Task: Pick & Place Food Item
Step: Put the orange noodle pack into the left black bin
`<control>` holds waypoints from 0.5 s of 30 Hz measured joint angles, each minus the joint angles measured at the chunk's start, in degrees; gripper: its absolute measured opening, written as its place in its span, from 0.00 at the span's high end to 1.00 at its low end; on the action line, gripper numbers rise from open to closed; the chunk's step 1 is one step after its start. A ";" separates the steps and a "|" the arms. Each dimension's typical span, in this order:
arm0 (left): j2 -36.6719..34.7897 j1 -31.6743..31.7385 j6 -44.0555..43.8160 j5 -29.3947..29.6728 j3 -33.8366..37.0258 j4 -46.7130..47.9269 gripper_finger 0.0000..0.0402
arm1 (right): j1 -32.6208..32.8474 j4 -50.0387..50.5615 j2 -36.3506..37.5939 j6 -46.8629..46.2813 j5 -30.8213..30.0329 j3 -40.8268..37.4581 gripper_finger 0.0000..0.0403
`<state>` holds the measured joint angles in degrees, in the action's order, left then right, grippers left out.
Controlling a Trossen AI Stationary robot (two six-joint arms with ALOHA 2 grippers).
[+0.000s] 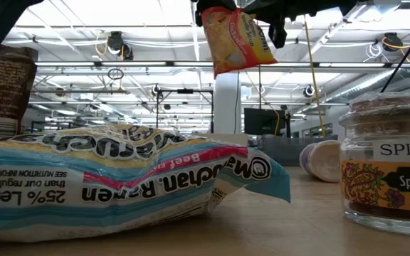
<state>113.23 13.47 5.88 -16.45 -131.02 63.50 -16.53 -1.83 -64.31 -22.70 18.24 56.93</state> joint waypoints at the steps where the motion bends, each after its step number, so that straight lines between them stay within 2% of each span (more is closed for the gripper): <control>1: 0.00 0.04 -0.03 0.00 0.00 0.11 0.67 | 0.00 0.02 0.00 0.00 0.00 0.00 1.00; 15: 0.00 0.39 -0.16 0.07 0.00 2.49 0.67 | 0.02 -0.02 0.00 0.44 0.13 -0.02 1.00</control>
<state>113.23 13.87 5.72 -16.38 -131.02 66.00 -16.51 -1.85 -64.31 -22.26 18.37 56.90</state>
